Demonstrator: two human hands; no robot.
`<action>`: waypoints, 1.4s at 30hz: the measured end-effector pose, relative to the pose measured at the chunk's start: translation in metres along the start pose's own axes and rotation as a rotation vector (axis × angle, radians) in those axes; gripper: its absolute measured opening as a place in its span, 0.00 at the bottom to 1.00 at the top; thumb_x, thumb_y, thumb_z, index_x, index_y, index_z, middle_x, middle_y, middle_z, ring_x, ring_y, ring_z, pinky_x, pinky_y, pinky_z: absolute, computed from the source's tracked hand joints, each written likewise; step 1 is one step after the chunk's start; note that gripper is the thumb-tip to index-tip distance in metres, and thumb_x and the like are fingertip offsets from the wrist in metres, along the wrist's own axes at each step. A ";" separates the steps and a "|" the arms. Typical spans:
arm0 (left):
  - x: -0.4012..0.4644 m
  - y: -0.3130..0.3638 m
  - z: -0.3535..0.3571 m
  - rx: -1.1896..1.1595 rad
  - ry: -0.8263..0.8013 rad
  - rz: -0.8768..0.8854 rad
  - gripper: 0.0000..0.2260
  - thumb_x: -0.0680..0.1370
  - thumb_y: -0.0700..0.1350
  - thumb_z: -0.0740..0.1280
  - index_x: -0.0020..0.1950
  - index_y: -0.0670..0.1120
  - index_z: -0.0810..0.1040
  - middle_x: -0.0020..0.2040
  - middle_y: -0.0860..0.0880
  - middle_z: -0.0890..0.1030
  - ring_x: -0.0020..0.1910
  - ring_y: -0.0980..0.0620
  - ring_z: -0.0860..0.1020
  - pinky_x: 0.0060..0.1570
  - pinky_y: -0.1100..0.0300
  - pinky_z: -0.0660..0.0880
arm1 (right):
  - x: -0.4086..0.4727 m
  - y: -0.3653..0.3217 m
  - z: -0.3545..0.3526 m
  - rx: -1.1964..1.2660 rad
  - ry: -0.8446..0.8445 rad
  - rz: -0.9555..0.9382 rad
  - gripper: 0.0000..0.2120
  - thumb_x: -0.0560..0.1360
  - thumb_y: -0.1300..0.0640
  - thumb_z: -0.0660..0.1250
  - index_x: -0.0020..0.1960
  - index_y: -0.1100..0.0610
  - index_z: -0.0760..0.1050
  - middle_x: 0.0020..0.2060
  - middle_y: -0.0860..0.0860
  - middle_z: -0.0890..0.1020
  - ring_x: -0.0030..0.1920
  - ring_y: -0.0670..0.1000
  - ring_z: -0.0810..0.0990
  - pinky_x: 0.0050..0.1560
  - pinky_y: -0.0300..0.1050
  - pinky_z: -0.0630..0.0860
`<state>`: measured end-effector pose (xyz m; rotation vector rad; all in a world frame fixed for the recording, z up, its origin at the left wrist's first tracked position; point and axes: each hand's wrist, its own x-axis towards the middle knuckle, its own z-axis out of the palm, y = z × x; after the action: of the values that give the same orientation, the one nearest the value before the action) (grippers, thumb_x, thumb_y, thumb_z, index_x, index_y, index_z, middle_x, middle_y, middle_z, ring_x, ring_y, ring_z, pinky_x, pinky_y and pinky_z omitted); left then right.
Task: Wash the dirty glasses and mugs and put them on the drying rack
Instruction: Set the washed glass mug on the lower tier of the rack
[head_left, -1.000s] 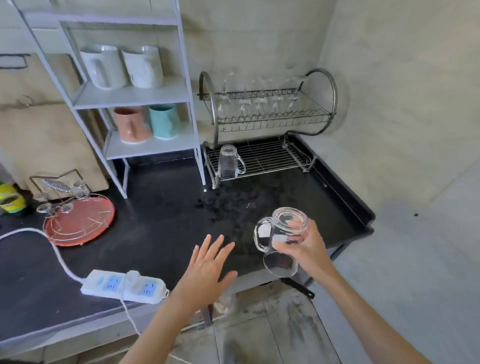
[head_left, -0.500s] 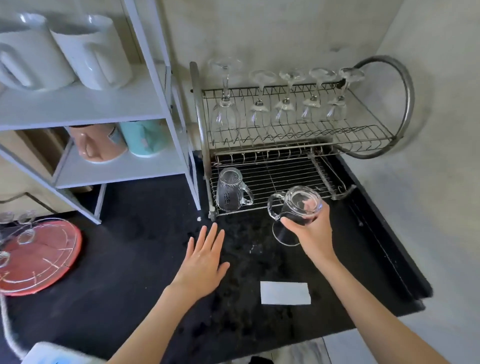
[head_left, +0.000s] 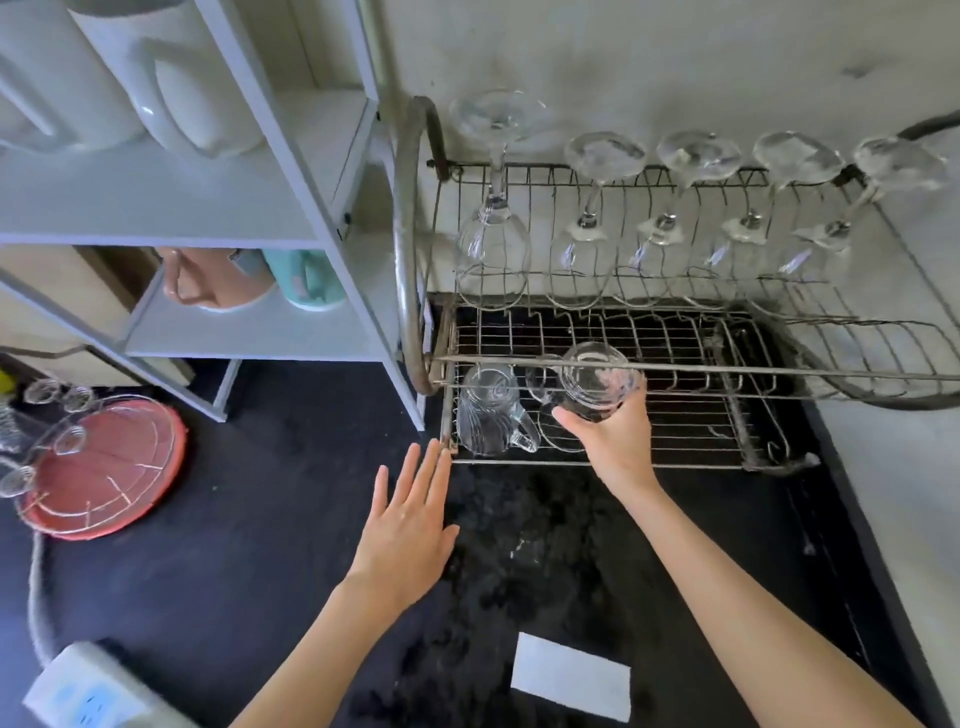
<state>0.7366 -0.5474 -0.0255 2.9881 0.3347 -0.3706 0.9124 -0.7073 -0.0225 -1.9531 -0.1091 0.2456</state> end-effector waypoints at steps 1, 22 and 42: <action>0.000 0.001 -0.001 0.006 -0.012 -0.016 0.38 0.64 0.51 0.77 0.70 0.39 0.68 0.69 0.43 0.71 0.69 0.42 0.65 0.61 0.43 0.67 | 0.002 0.001 0.002 -0.004 -0.013 -0.003 0.29 0.66 0.62 0.77 0.58 0.53 0.63 0.45 0.40 0.74 0.47 0.43 0.75 0.52 0.31 0.66; -0.013 0.014 -0.017 -0.072 -0.076 -0.097 0.32 0.81 0.56 0.53 0.76 0.48 0.37 0.77 0.51 0.38 0.75 0.46 0.36 0.72 0.45 0.39 | -0.036 0.005 -0.008 -0.172 -0.238 0.002 0.42 0.72 0.49 0.71 0.77 0.54 0.50 0.75 0.51 0.60 0.75 0.49 0.58 0.75 0.51 0.57; -0.389 0.044 0.062 -0.096 0.196 -0.507 0.31 0.74 0.64 0.50 0.74 0.50 0.61 0.74 0.47 0.62 0.73 0.42 0.56 0.67 0.41 0.55 | -0.367 -0.015 0.023 -0.726 -0.931 -0.793 0.32 0.79 0.40 0.54 0.77 0.50 0.45 0.77 0.46 0.50 0.77 0.47 0.46 0.75 0.51 0.41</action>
<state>0.3650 -0.6774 0.0167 2.8138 1.1019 -0.0941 0.5499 -0.7506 0.0271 -2.1368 -1.7305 0.6141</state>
